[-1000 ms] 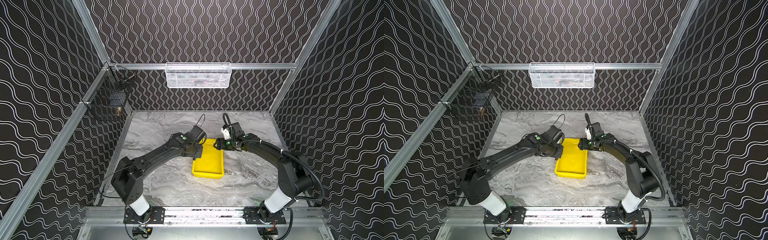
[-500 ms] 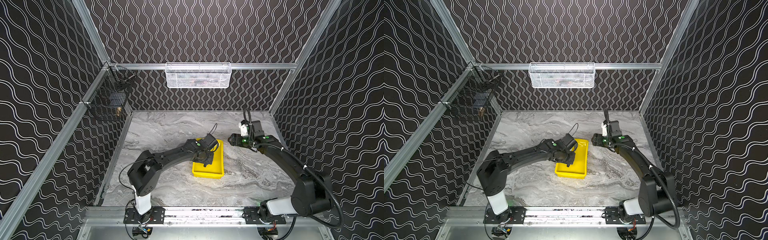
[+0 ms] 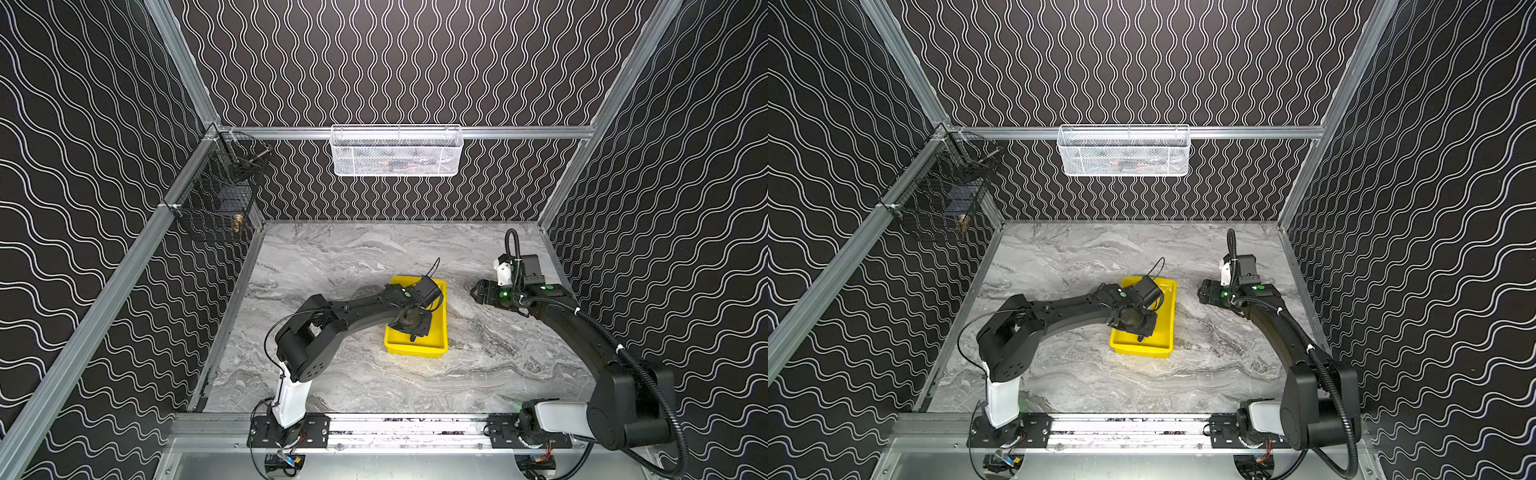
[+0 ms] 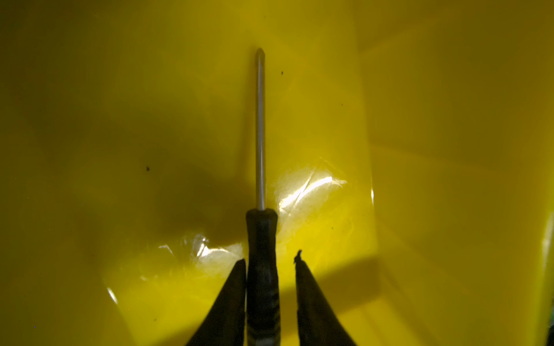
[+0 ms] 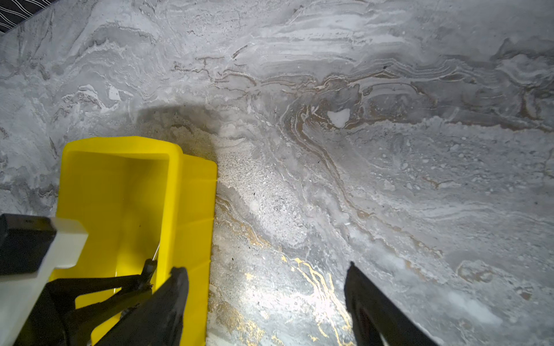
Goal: Put the screwdriver in the bin
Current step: Place the screwdriver in the bin.
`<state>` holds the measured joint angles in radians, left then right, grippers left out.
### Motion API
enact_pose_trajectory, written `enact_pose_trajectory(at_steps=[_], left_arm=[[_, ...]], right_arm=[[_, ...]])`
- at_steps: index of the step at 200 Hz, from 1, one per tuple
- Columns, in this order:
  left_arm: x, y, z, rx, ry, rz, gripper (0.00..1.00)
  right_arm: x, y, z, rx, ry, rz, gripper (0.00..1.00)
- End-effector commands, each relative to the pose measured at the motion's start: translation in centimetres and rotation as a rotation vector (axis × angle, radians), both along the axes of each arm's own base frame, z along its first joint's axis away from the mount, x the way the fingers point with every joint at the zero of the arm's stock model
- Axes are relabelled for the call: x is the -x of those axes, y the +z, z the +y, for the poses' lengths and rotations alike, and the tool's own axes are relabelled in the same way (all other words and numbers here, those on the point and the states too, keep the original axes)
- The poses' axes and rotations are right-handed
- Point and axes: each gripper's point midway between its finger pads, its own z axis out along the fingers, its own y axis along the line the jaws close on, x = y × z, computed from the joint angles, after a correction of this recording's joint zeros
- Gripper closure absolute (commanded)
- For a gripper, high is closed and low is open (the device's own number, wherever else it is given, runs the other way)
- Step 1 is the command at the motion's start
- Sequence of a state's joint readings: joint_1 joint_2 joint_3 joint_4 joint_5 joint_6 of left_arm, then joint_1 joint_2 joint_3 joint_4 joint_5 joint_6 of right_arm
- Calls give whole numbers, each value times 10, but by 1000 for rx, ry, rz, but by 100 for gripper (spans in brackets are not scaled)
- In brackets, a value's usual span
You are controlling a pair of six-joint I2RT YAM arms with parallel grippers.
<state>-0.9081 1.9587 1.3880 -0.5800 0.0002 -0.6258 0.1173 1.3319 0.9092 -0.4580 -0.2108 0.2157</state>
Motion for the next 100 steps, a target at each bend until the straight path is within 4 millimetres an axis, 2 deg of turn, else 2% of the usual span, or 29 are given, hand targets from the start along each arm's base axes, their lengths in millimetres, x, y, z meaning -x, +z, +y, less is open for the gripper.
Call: enact_pose_trajectory(at_steps=[1,26,47,61,72,96,100], left_arm=[[-3,3,-5,18,7,-7,58],[-7,11,-9,37,7,-24,48],[-15,29,-15,44,-7,-49,25],[-24,53,-18,46,-21,-103,9],[-33,77,-19,55,-31,-164,2],[-56,132,-17,90,-57,-288,1],[-60,141,-14,93,-58,-308,1]], right_arm=[[0,3,1,-8,17,-13,17],[-3,8,-3,2,14,-28,17],[-6,15,-4,-4,15,-45,16],[-8,23,-3,-7,32,-58,16],[-11,31,-3,-3,35,-80,16],[-14,45,-5,-10,33,-118,14],[-20,59,-5,-15,32,-150,14]])
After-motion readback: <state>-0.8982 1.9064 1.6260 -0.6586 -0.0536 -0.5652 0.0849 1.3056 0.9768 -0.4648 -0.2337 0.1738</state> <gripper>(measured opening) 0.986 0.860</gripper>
